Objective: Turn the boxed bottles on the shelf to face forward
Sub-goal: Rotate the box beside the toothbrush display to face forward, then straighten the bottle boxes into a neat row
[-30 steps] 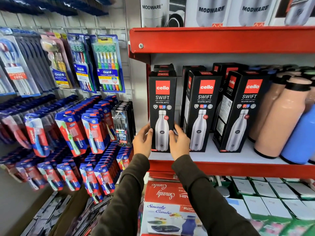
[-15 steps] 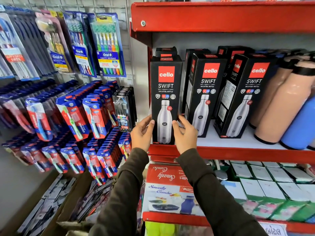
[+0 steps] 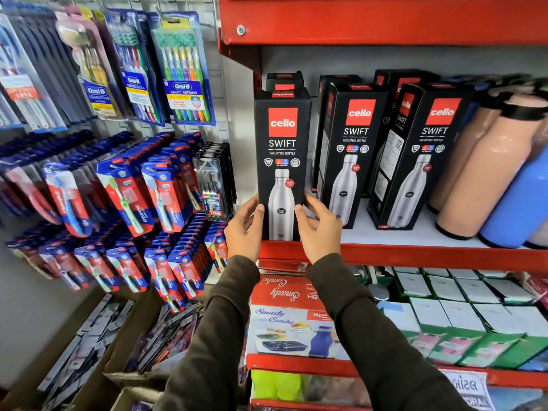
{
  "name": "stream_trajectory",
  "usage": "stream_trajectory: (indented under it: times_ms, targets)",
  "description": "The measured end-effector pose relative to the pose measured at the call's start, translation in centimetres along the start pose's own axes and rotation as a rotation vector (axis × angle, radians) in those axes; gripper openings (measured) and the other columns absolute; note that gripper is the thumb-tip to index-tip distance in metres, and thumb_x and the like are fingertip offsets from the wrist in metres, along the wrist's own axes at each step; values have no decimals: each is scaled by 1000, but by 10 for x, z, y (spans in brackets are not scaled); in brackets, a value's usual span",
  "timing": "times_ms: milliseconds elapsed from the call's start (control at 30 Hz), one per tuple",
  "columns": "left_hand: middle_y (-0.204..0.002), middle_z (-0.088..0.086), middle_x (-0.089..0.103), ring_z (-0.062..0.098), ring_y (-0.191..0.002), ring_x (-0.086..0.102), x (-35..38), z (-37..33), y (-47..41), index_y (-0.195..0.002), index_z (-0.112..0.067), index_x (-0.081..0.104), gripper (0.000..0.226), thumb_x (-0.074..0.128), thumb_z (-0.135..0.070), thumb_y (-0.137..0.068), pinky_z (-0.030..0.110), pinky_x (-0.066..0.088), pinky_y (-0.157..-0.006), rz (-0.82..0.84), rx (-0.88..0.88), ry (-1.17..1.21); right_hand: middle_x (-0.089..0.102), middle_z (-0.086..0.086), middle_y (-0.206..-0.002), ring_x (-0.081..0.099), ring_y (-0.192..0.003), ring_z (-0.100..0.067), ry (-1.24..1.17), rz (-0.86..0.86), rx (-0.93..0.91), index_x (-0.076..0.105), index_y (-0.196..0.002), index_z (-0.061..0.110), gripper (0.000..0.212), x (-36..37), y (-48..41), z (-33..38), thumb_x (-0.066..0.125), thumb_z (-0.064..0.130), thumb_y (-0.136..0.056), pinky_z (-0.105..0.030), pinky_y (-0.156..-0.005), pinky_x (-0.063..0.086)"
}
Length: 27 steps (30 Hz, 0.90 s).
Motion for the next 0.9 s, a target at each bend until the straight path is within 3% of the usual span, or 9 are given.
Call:
stream_trajectory:
  times_ms: [67, 133, 233, 333, 500, 633, 767, 900]
  targets:
    - [-110, -23, 65, -14, -104, 61, 4, -2, 5, -114, -45, 59, 26, 59, -26, -95, 28, 50, -101, -23, 16, -16, 63, 12, -116, 67, -97, -2, 31, 13, -24, 60, -128, 28, 35, -5, 0, 2, 61, 28, -93, 2, -76, 45]
    - [-124, -14, 62, -2, -115, 58, 10, -3, 11, -123, -38, 57, 28, 56, -29, -96, 26, 49, -97, -84, 60, -32, 61, 10, -117, 63, -93, 6, 65, -19, -79, 61, -124, 28, 30, -13, 0, 3, 60, 27, -94, -1, -72, 46]
    - [-136, -5, 50, 15, -123, 52, 22, -8, 22, -131, -31, 47, 35, 51, -29, -96, 40, 48, -102, -256, 161, -44, 55, 8, -119, 60, -96, 2, 81, -117, -184, 62, -121, 26, 28, -33, -4, 7, 58, 20, -95, -9, -71, 49]
    - [-129, -10, 50, 20, -115, 50, 38, -22, 31, -129, -32, 47, 33, 48, -24, -96, 49, 43, -101, -360, 317, -99, 53, 8, -119, 60, -98, -8, 66, -201, -245, 61, -121, 25, 30, -57, -12, 8, 55, 13, -94, -14, -74, 50]
    - [-128, -4, 54, 19, -119, 50, 83, -38, 43, -129, -22, 51, 31, 43, -16, -100, 40, 41, -101, -170, 466, -133, 50, 2, -131, 54, -119, -12, 42, -236, -171, 55, -131, 21, 36, -84, -27, 4, 55, 15, -96, -33, -96, 51]
    - [-143, 3, 46, 17, -135, 42, 126, -40, 43, -142, -12, 42, 41, 40, -12, -101, 36, 34, -115, 49, 398, -132, 47, -7, -142, 46, -131, -20, 98, -213, -98, 47, -139, 15, 41, -97, -46, -4, 49, 13, -98, -43, -109, 41]
    - [-155, 9, 34, 13, -142, 28, 153, -36, 26, -148, -5, 30, 47, 37, -7, -102, 5, 15, -111, 46, 204, -170, 41, -9, -151, 39, -139, -23, 150, -119, 25, 38, -145, 12, 46, -100, -65, -10, 45, 17, -100, -38, -116, 31]
    - [-157, 14, 32, 24, -147, 28, 163, -28, 3, -149, -4, 29, 47, 35, -8, -102, 18, 17, -113, 26, -26, -145, 41, -12, -151, 40, -138, -26, 206, -31, 112, 38, -145, 9, 47, -99, -81, -14, 45, 21, -100, -27, -110, 28]
Point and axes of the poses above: each hand's wrist, its own y-axis away from the middle knuckle, its own x-axis out of the palm, z = x × y, the point moved 1 cm from there along -y, towards the middle knuckle
